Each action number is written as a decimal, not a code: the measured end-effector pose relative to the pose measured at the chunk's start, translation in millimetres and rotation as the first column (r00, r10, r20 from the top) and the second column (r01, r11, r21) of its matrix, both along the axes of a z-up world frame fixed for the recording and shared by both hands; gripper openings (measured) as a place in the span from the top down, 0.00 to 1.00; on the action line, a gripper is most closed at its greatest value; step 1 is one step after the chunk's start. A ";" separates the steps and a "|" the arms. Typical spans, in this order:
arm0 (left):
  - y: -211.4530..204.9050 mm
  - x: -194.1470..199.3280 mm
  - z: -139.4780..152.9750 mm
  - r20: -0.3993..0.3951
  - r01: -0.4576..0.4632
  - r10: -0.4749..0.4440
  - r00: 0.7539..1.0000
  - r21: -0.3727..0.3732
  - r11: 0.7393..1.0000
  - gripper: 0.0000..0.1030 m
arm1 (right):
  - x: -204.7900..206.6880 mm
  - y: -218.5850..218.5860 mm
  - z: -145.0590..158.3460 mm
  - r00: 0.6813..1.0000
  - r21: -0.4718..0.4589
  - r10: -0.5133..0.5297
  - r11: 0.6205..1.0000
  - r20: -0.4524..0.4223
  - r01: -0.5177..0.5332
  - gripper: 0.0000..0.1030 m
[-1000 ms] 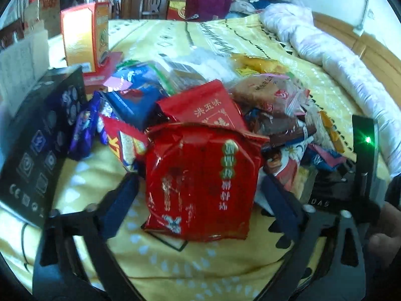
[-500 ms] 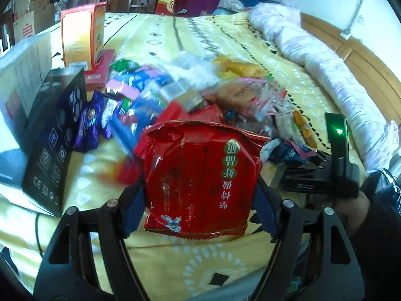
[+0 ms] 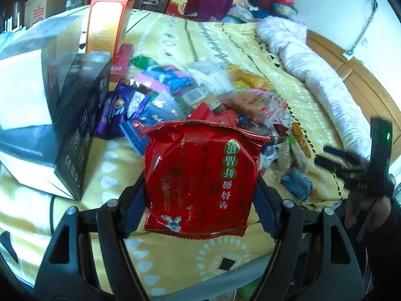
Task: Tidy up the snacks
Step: 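Grasp the round pastry pack with the right tool while the left tool lifts the red bag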
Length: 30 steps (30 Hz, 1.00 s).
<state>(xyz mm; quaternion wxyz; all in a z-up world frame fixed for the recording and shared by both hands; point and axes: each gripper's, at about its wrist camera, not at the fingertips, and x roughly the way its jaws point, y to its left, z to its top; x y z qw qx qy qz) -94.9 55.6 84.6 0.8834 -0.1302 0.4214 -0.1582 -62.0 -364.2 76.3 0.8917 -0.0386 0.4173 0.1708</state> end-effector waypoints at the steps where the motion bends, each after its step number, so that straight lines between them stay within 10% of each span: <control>1: -1.7 -0.5 3.8 0.008 0.006 -0.006 1.000 -0.004 1.000 0.26 | 1.4 7.4 7.4 1.000 -0.009 0.017 1.000 0.026 -0.017 0.01; 11: 2.2 4.9 20.0 0.028 0.007 -0.006 1.000 -0.018 1.000 0.26 | 86.6 104.3 15.7 0.966 -0.118 0.258 0.959 -0.017 -0.258 0.11; 16: 6.5 8.6 19.8 0.014 -0.002 0.003 1.000 -0.023 1.000 0.26 | 112.6 126.0 -14.6 0.965 -0.197 0.252 0.945 -0.072 -0.262 0.12; 20: 5.1 10.0 22.4 0.017 0.007 -0.007 1.000 -0.027 1.000 0.26 | 118.5 126.1 -24.1 0.966 -0.228 0.238 0.940 -0.098 -0.254 0.33; 30: 31.8 9.9 62.1 0.090 -0.037 0.042 0.995 -0.053 0.998 0.26 | 92.4 106.6 36.2 0.983 -0.124 0.166 0.980 0.078 -0.156 0.45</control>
